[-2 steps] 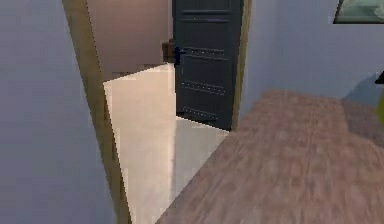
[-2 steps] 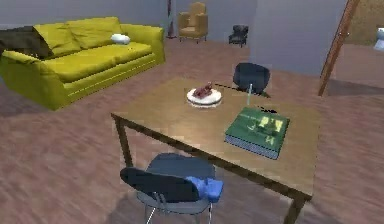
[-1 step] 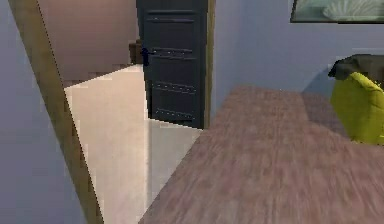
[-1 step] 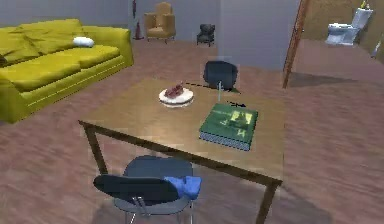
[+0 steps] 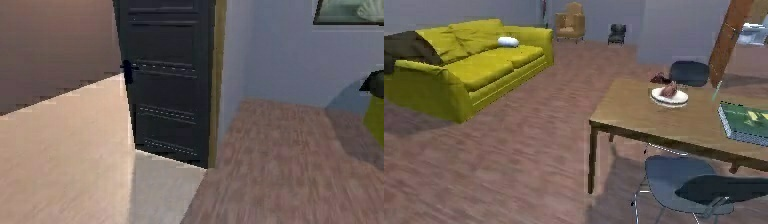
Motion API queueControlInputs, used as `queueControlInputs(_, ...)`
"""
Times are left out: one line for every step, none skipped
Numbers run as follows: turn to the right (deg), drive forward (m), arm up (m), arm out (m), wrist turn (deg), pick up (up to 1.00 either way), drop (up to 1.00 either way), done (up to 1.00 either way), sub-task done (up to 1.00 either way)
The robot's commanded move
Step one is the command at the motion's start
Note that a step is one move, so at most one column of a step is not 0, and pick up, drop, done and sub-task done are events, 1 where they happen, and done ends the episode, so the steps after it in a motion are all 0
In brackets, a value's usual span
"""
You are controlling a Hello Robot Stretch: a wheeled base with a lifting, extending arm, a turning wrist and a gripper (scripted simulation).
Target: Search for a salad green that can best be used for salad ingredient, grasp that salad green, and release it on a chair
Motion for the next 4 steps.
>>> queueControlInputs(-39.0, 0.0, 0.0, 0.0, 0.0, 0.0, 0.0, 0.0, 0.0)
queueControlInputs(0.0, 1.0, 0.0, 0.0, 0.0, 0.0, 0.0, 0.0, 0.0)
queueControlInputs(0.0, 1.0, 0.0, 0.0, 0.0, 0.0, 0.0, 0.0, 0.0)
queueControlInputs(27.0, 0.0, 0.0, 0.0, 0.0, 0.0, 0.0, 0.0, 0.0)
